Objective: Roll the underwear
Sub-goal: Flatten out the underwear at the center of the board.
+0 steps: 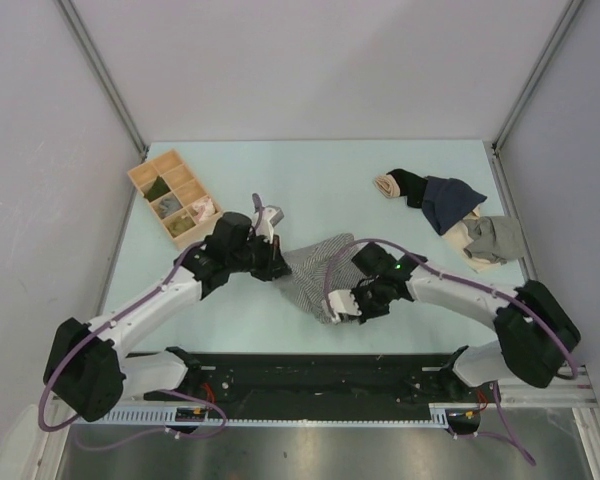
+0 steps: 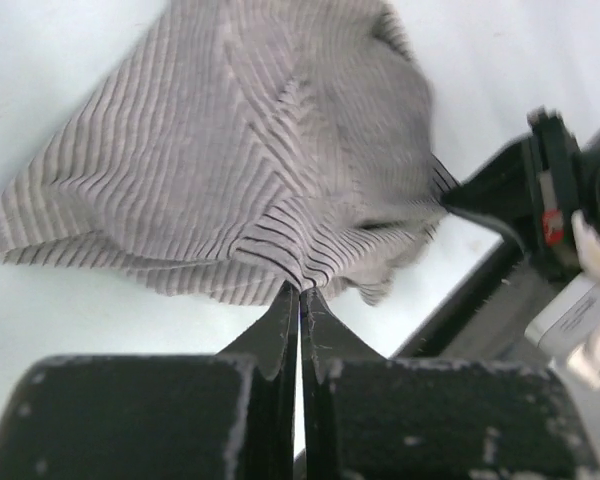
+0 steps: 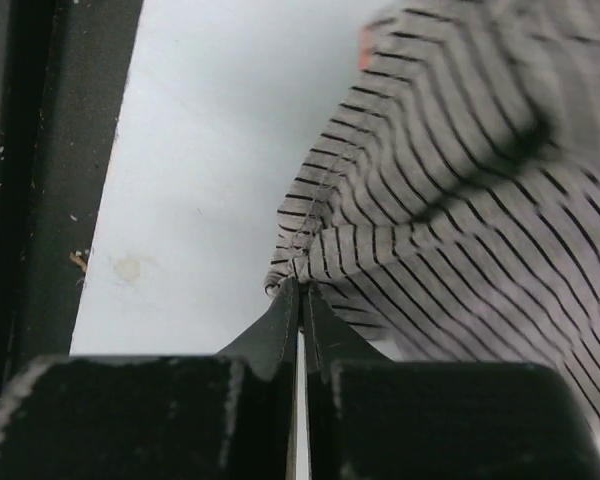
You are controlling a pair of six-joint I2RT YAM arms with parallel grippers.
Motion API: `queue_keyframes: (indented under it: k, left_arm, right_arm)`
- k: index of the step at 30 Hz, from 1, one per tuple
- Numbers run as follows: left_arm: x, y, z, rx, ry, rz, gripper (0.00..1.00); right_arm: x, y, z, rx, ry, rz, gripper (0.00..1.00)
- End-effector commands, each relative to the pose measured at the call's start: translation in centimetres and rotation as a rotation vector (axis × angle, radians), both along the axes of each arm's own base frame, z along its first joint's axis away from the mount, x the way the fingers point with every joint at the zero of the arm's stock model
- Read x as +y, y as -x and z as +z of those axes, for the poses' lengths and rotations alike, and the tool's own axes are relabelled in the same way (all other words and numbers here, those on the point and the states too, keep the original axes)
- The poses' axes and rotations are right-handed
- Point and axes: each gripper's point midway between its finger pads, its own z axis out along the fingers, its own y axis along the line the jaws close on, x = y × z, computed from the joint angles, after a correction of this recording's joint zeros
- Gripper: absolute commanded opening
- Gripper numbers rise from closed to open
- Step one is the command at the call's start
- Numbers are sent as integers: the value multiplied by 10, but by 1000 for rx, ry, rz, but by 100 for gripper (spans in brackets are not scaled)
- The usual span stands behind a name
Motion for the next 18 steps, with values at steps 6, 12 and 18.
queue_keyframes:
  k: [6, 12, 18]
  left_arm:
    - [-56, 34, 117, -69, 289, -359, 0]
    - [-90, 66, 206, -155, 427, -508, 0]
    - [-74, 68, 222, -208, 519, -343, 0]
  right_arm:
    - [-45, -54, 203, -286, -384, -362, 0]
    - [-68, -45, 297, -411, -526, -493, 0]
    - [-61, -80, 319, -440, -563, -551, 0]
